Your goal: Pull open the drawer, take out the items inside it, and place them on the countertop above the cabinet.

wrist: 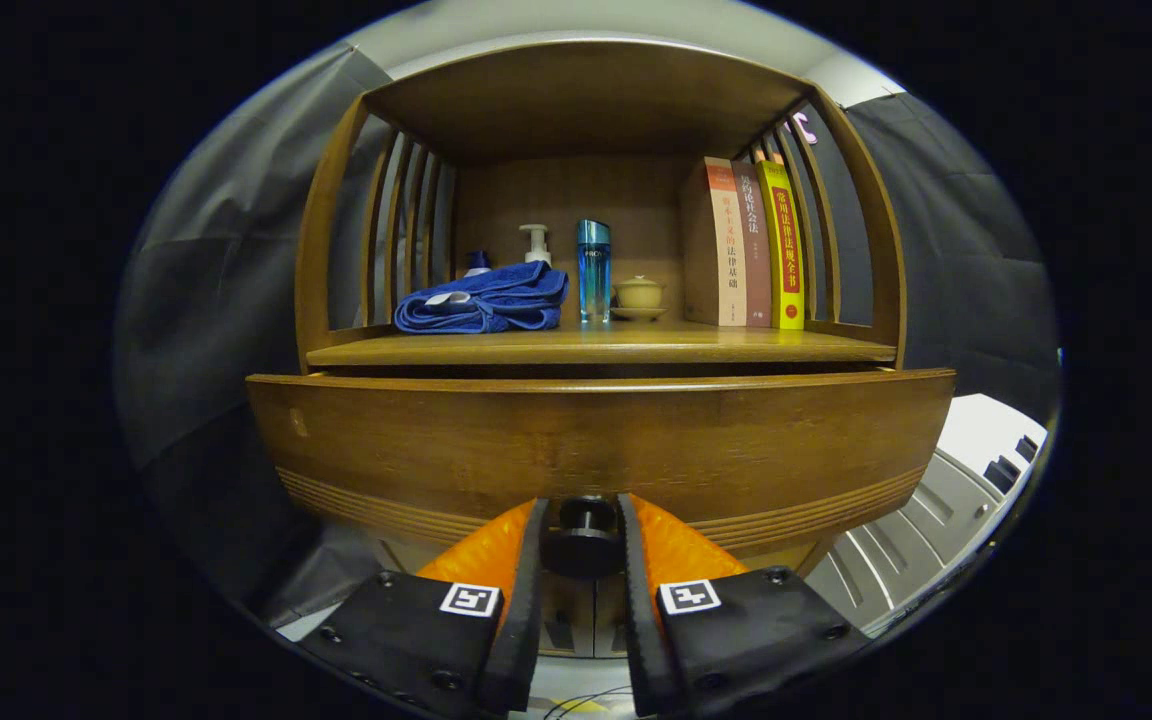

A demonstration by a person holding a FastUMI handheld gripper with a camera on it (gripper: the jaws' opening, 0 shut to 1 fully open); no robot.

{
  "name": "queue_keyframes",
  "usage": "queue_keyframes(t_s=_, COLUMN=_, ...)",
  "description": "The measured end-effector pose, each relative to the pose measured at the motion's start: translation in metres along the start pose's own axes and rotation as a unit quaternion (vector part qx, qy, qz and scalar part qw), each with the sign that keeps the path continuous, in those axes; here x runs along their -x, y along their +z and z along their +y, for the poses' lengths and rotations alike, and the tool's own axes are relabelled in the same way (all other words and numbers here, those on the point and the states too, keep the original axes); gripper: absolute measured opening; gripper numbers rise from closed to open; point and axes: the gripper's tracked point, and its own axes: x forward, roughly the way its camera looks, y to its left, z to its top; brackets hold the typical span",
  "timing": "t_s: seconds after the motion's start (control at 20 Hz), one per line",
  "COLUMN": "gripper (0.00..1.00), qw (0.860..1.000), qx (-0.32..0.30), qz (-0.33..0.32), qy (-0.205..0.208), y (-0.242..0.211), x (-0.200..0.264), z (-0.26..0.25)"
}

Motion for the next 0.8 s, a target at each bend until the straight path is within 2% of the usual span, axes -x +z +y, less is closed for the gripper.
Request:
queue_keyframes(t_s=0.2, gripper=0.45, qw=1.0, qx=-0.007, qz=0.009, qy=0.01, y=0.001, x=0.028, z=0.002)
queue_keyframes(t_s=0.35, gripper=0.45, qw=1.0, qx=0.012, qz=-0.013, qy=0.02, y=0.016, x=0.048, z=0.008)
queue_keyframes(t_s=0.4, gripper=0.33, qw=0.999, qx=0.017, qz=-0.04, qy=0.021, y=0.037, x=0.053, z=0.011)
queue_keyframes(t_s=0.5, gripper=0.1, qw=0.992, qx=0.082, qz=-0.092, qy=-0.009, y=0.08, x=0.067, z=-0.004)
queue_keyframes(t_s=0.55, gripper=0.09, qw=0.99, qx=0.105, qz=-0.093, qy=0.001, y=0.082, x=0.073, z=0.001)
queue_keyframes(t_s=0.65, gripper=0.09, qw=0.993, qx=0.095, qz=-0.069, qy=0.026, y=0.061, x=0.076, z=0.018)
queue_keyframes(t_s=0.8, gripper=0.09, qw=0.996, qx=0.065, qz=-0.052, qy=0.01, y=0.044, x=0.082, z=0.006)
